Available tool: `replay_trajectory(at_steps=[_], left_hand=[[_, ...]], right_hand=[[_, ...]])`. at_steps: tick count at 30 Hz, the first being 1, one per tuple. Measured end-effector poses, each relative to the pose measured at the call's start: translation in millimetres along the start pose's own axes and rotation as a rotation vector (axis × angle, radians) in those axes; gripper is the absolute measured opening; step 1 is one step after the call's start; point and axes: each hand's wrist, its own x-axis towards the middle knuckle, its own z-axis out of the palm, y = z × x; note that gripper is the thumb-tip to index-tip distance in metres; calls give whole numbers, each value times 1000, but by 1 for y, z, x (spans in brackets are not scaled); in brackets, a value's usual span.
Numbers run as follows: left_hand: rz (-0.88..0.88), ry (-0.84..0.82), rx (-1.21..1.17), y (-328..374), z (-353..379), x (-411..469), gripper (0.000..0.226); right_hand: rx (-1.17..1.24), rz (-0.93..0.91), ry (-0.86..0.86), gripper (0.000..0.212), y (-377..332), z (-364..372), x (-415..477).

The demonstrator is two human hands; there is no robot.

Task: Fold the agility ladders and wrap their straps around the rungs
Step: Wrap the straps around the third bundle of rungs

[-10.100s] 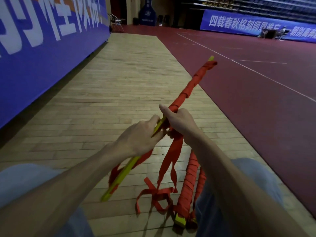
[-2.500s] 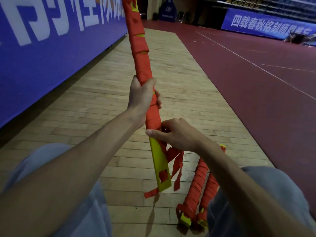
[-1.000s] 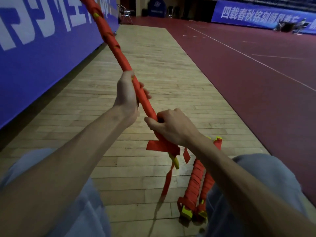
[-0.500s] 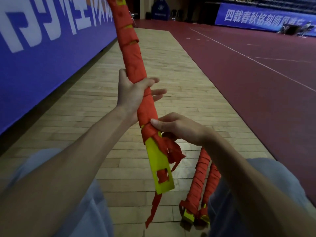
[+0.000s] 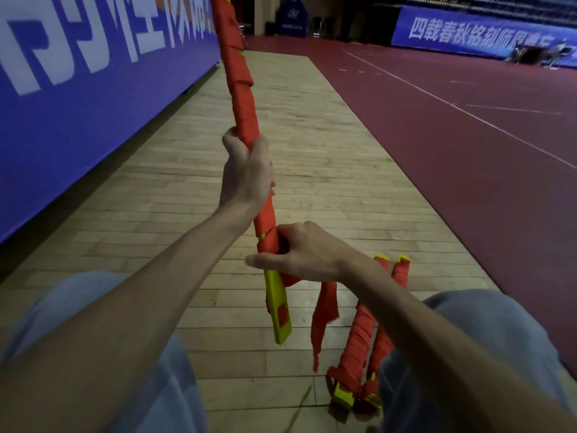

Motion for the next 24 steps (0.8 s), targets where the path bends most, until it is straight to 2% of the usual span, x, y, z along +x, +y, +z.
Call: replay_trajectory(at_steps=[4,7,12,15,20,24], left_hand=[[-77,-144,-170,3,-3,0,9],[-146,-292,-374,7,-8,-1,7],[-221,-430,-550,13,-15,-4,35],[-237,-420,-577,14,-13,-4,34],[-292,-401,-708,16,-12,-10,34],[-251,-305,-469,23,-10,-14,47]], right_hand=[[-8,20,112,46,8,-2,4],[45,2,129,42,9,-5,2],[277,-76,139,34,1,-9,-4],[385,-117,55,32,-2,-21,-10],[397,-145,-60,37,-3,-23,-14],[389,-77,-136,38,3,-24,-11]])
